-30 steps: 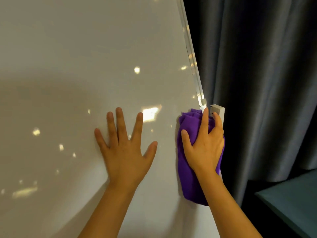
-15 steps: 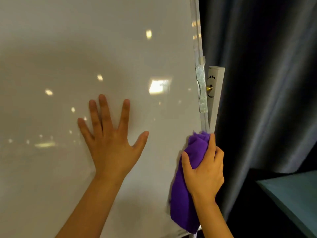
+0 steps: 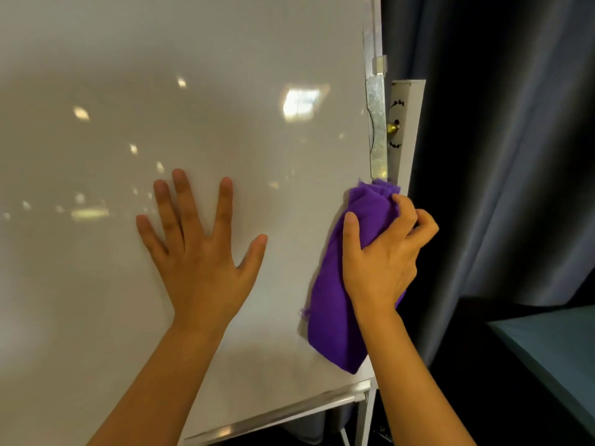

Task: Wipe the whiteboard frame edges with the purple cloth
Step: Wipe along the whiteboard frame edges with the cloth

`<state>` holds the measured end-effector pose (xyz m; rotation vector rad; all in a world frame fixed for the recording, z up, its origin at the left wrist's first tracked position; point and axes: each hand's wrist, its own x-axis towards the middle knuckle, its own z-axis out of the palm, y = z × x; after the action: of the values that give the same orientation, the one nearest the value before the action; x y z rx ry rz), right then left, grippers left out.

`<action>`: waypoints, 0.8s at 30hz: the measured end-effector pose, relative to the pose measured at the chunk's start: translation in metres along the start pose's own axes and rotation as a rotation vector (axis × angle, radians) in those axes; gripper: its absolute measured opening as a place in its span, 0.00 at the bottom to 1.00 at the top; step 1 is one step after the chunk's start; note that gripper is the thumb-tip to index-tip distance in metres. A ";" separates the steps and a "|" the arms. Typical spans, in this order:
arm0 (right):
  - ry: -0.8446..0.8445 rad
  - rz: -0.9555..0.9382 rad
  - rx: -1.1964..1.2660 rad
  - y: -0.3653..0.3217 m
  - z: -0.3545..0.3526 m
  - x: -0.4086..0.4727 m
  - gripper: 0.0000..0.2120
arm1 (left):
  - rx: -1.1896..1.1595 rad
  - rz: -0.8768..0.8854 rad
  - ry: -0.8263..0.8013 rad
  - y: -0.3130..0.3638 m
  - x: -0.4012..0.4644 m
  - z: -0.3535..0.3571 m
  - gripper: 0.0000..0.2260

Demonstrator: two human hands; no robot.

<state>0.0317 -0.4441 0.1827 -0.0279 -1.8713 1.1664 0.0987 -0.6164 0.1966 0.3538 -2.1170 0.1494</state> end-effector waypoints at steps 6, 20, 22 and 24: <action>-0.070 0.079 0.000 0.020 -0.007 -0.034 0.28 | 0.010 0.008 0.023 -0.009 -0.002 -0.002 0.34; -0.093 0.208 -0.105 0.067 -0.019 -0.118 0.26 | -0.072 0.023 -0.031 -0.026 -0.004 -0.012 0.33; -0.077 0.223 -0.101 0.068 -0.017 -0.120 0.26 | -0.070 0.023 -0.030 -0.026 -0.004 -0.013 0.33; -0.051 0.229 -0.095 0.062 -0.015 -0.118 0.26 | -0.070 0.033 -0.044 -0.027 -0.005 -0.014 0.33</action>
<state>0.0870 -0.4517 0.0606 -0.2739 -2.0076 1.2396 0.1208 -0.6381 0.1993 0.2835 -2.1663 0.0876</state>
